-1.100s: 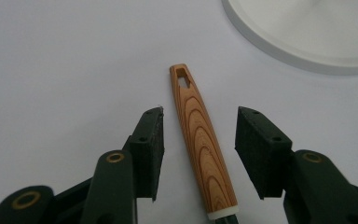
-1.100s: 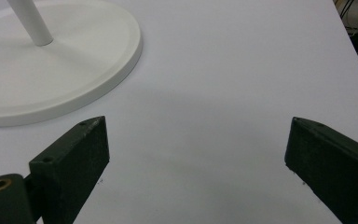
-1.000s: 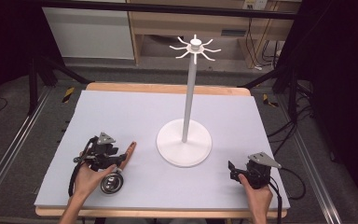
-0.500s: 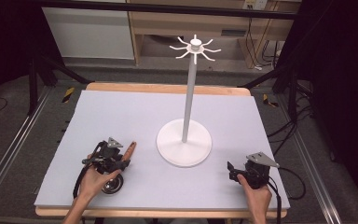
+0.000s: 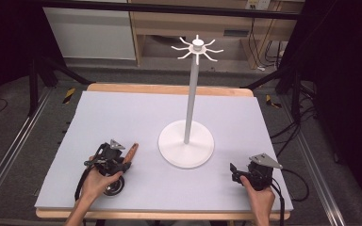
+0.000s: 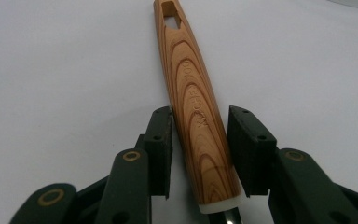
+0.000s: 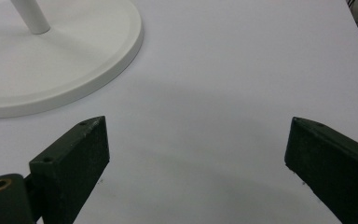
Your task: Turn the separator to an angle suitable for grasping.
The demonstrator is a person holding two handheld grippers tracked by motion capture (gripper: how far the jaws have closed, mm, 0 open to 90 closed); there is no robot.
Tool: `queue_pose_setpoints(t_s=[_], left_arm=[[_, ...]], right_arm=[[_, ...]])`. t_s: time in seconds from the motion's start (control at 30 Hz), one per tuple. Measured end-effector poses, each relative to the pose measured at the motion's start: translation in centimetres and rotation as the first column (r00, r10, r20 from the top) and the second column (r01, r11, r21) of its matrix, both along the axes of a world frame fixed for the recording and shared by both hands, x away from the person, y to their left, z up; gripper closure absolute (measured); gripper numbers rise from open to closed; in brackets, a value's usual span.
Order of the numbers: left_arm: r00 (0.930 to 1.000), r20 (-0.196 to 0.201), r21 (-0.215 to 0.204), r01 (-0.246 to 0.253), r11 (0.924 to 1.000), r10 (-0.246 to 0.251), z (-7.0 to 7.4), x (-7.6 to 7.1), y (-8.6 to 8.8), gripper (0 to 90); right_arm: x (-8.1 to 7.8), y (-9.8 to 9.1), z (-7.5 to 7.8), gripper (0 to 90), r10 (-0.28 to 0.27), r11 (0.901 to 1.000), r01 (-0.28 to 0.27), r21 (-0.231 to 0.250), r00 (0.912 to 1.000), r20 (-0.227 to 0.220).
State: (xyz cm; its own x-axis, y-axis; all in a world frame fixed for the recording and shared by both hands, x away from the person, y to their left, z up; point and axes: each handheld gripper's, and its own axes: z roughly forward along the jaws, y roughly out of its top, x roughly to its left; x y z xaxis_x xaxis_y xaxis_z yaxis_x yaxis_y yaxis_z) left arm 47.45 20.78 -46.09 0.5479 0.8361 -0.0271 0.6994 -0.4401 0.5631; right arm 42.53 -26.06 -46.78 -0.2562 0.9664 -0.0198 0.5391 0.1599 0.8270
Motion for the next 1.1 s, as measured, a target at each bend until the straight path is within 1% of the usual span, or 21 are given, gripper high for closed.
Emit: queue_pose_setpoints(t_s=[0.17,0.27,0.33,0.43,0.6,0.67,0.7,0.73,0.8,0.9,0.97,1.03,1.1], left_arm=[[0.9997,-0.022,-0.021,0.011,0.9997,-0.011,0.1,-0.1,0.2,64.8],[0.9988,-0.039,-0.016,0.029,0.9994,-0.03,0.2,-0.2,0.1,66.4],[0.9984,-0.038,-0.009,0.041,0.9991,-0.041,0.2,-0.3,0.0,67.1],[0.9981,-0.027,0.008,0.056,0.9984,-0.056,0.3,-0.5,-0.3,67.1],[0.9977,-0.022,0.018,0.064,0.9978,-0.064,0.3,-0.5,-0.4,66.9],[0.9978,-0.005,0.03,0.066,0.9973,-0.066,0.3,-0.6,-0.5,65.2],[0.9979,0.006,0.047,0.065,0.9968,-0.065,0.5,-0.6,-0.6,61.7],[0.9975,0.009,0.052,0.07,0.9962,-0.071,0.6,-0.6,-0.6,59.7],[0.9962,0.026,0.047,0.082,0.9955,-0.083,1.1,-0.7,-0.7,58.8],[0.9942,0.049,0.049,0.093,0.9945,-0.095,2.0,-0.7,-1.0,56.2],[0.993,0.055,0.054,0.101,0.9934,-0.104,2.6,-0.5,-1.2,55.7],[0.9917,0.062,0.057,0.109,0.9924,-0.113,3.0,-0.3,-1.5,55.8],[0.9898,0.059,0.059,0.126,0.9903,-0.13,3.1,0.0,-2.0,56.2]], right_arm=[[0.0,0.0,0.0,6.8,0.0,1.0,0.0,0.003,1.0,-0.007],[0.0,0.0,0.0,6.9,0.0,1.0,0.0,0.003,1.0,-0.007],[0.0,0.0,0.0,6.9,0.0,1.0,0.0,0.001,1.0,-0.005],[0.0,-0.1,0.0,6.9,0.001,1.0,-0.001,0.005,1.0,-0.006],[0.0,-0.1,0.0,6.9,0.003,1.0,-0.003,0.004,0.9999,-0.01],[0.0,-0.1,0.0,6.8,0.004,1.0,-0.004,0.001,1.0,-0.007],[0.0,-0.1,0.0,6.8,0.005,1.0,-0.005,0.001,1.0,-0.007],[0.0,-0.1,0.0,6.9,0.005,1.0,-0.005,0.002,1.0,-0.006],[0.0,-0.2,0.0,6.9,0.004,1.0,-0.004,0.003,1.0,-0.008],[0.1,-0.2,0.0,6.8,0.002,1.0,-0.002,0.008,0.9999,-0.01],[0.1,-0.2,0.0,6.8,0.001,0.9999,-0.001,0.017,0.9999,-0.012],[0.2,-0.1,0.0,6.8,-0.001,0.9999,0.002,0.015,0.9999,-0.017],[0.3,-0.1,-0.1,6.8,0.003,1.0,-0.003,0.009,0.9998,-0.018]])
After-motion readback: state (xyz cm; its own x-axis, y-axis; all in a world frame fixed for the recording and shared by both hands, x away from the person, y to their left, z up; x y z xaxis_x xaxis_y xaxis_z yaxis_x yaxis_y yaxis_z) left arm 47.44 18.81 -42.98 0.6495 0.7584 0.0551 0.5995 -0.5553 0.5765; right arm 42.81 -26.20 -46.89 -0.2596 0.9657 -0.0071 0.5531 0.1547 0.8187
